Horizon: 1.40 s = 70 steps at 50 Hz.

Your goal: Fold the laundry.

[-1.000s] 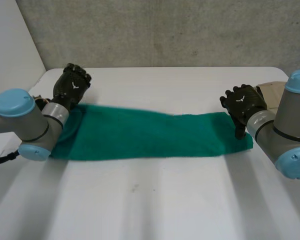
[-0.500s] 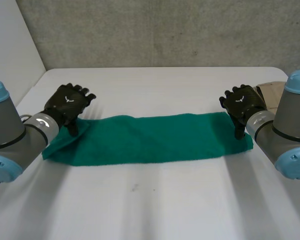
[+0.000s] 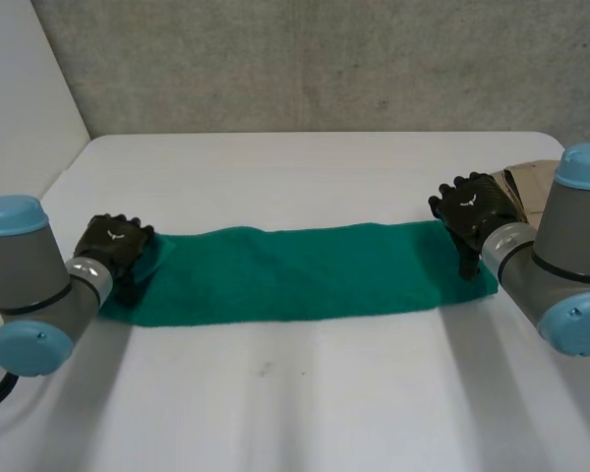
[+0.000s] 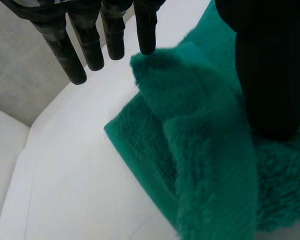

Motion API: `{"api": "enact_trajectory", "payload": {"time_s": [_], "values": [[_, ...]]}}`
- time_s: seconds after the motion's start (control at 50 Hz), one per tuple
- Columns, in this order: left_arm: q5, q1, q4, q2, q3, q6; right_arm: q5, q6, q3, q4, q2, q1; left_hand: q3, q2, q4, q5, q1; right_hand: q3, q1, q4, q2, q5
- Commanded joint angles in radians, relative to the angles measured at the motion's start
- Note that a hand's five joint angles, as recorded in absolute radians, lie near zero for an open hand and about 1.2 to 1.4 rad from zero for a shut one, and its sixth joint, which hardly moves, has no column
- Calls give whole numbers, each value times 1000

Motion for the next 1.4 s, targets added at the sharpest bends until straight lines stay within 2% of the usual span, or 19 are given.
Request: {"api": "enact_trajectory", "payload": {"time_s": [0.02,0.2,0.4,0.54,0.6,0.62,0.68,0.7,0.8,0.88,0.92,1.02,1.1,1.14,1.26,1.28,1.4], "values": [[-95,1,34,-40,55,3,-2,-1,1,0,1,-1,100,99,94,93,100,-40,-28,-58,-42,-68],[-99,1,98,-91,109,2,-4,-3,8,0,3,1,127,126,121,120,127,-40,-28,-58,-42,-68],[-98,-6,100,-114,143,0,-4,-4,8,0,11,1,203,202,197,196,203,-40,-28,-58,-42,-68],[-101,-6,95,-143,180,2,-5,-6,6,0,17,1,385,384,379,378,385,-40,-28,-58,-42,-68],[-101,-6,94,-151,184,2,-5,-6,6,0,17,1,528,528,523,522,529,-40,-28,-58,-42,-68],[-99,-4,91,-152,187,2,-5,-6,6,0,17,1,674,673,668,668,674,-40,-28,-58,-42,-68],[-101,-4,84,-155,193,3,-5,-6,5,-2,18,1,886,886,880,880,887,-40,-28,-58,-42,-68],[-102,-4,75,-159,195,3,-5,-6,5,-2,18,1,1125,1124,1119,1118,1125,-40,-28,-58,-42,-68],[-112,-4,57,-128,187,0,4,-1,-11,0,15,-7,1127,1127,1122,1121,1128,-40,-28,-58,-42,-68],[-107,-9,55,10,141,-39,3,5,-23,2,2,-8,1127,1127,1122,1121,1128,-40,-28,-58,-42,-68],[-92,-18,80,105,76,-98,4,5,-32,5,0,-8,1127,1127,1122,1121,1128,-40,-28,-58,-42,-68],[-12,-32,132,266,-13,-234,-10,23,-75,83,6,-11,1127,1127,1122,1121,1128,-40,-28,-58,-42,-68],[100,-32,141,418,-108,-340,-80,125,-136,176,5,-42,1127,1127,1122,1121,1128,-40,-28,-58,-42,-68],[178,-33,143,505,-159,-384,-151,215,-178,235,5,-57,1127,1127,1122,1121,1128,-40,-28,-58,-42,-68],[356,-39,141,691,-257,-429,-351,378,-302,337,55,-86,1127,1127,1122,1121,1128,-40,-28,-58,-42,-68],[402,-39,141,746,-283,-434,-367,389,-317,341,70,-88,1127,1127,1122,1121,1128,-40,-28,-58,-42,-68],[500,-35,138,878,-346,-435,-402,409,-425,354,165,-88,1127,1127,1122,1121,1128,-40,-28,-58,-42,-68]]}}
